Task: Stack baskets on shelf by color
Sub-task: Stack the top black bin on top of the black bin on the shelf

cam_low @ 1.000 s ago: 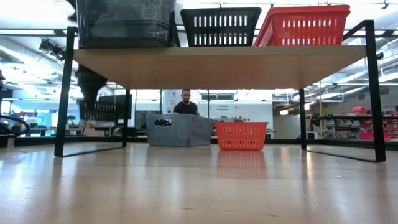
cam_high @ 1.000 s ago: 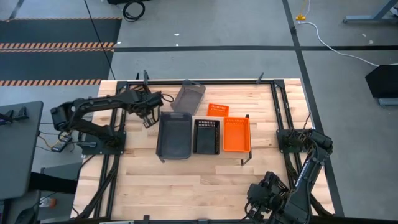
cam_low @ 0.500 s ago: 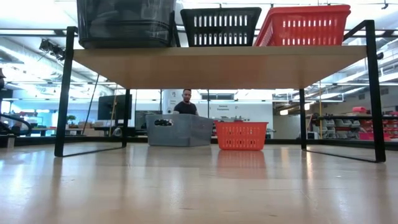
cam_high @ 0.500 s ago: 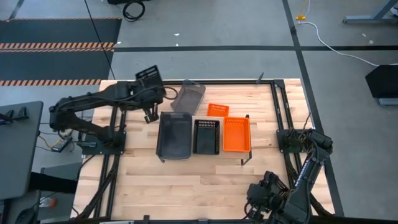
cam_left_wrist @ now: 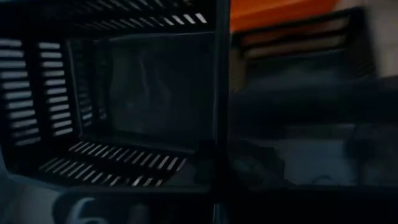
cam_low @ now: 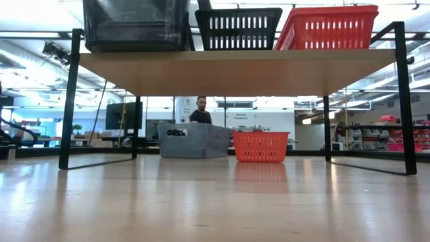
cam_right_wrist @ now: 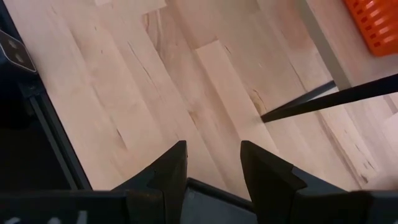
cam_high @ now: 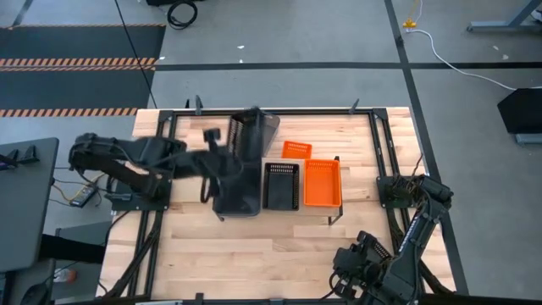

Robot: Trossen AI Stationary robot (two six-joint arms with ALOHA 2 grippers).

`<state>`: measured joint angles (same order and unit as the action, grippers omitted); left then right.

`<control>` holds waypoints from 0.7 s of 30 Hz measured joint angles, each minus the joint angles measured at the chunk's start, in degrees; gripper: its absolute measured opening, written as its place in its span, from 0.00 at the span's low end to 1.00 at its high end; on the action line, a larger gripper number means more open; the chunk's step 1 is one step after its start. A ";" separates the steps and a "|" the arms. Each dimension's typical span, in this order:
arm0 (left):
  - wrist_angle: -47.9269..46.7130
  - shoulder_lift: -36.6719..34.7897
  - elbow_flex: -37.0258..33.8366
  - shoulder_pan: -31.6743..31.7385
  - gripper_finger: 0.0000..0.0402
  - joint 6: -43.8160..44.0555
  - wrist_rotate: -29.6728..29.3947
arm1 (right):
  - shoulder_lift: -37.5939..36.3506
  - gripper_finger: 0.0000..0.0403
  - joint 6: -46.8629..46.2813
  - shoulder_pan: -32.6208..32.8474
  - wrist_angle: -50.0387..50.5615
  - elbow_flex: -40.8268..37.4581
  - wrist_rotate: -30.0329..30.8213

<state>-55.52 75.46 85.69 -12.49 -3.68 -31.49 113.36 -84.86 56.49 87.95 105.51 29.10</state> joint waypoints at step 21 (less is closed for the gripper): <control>16.08 9.77 -0.05 -13.29 0.03 9.36 1.72 | 0.00 0.39 0.00 0.02 0.00 0.00 -0.04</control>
<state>-39.44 85.24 85.65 -25.78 5.68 -29.77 113.36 -84.86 56.51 87.94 105.51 29.06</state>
